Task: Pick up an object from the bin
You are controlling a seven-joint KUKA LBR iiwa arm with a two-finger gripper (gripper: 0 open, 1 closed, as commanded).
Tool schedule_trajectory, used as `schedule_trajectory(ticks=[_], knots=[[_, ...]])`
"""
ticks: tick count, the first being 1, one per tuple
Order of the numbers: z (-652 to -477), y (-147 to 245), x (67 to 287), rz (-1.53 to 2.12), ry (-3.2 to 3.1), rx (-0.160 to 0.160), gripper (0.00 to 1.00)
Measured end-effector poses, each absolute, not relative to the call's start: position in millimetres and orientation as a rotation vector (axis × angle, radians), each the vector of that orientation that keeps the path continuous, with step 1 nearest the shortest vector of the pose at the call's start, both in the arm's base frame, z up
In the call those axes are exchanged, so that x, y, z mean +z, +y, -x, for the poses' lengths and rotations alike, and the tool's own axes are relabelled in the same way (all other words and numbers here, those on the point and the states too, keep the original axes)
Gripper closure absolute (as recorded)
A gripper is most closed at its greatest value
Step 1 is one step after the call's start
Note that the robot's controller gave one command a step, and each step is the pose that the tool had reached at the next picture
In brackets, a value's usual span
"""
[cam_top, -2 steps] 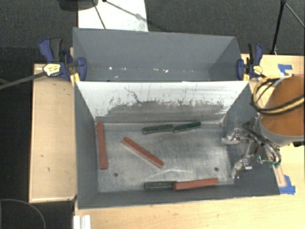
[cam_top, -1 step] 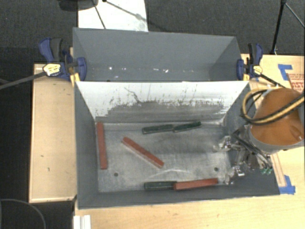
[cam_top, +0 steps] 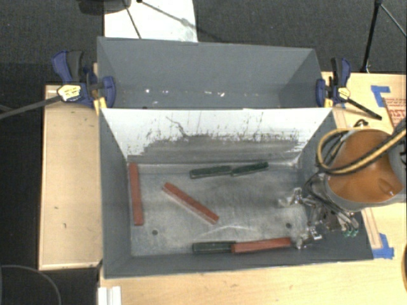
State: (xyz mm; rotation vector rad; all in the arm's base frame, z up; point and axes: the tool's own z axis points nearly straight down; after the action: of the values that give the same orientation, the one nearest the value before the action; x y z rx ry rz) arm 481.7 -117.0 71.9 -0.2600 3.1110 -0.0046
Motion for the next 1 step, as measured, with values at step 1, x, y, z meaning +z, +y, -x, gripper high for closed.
schedule_trajectory(ticks=[1], knots=[[-483.0, -120.9, 72.5, 0.253, 3.115, -0.003, 0.00]])
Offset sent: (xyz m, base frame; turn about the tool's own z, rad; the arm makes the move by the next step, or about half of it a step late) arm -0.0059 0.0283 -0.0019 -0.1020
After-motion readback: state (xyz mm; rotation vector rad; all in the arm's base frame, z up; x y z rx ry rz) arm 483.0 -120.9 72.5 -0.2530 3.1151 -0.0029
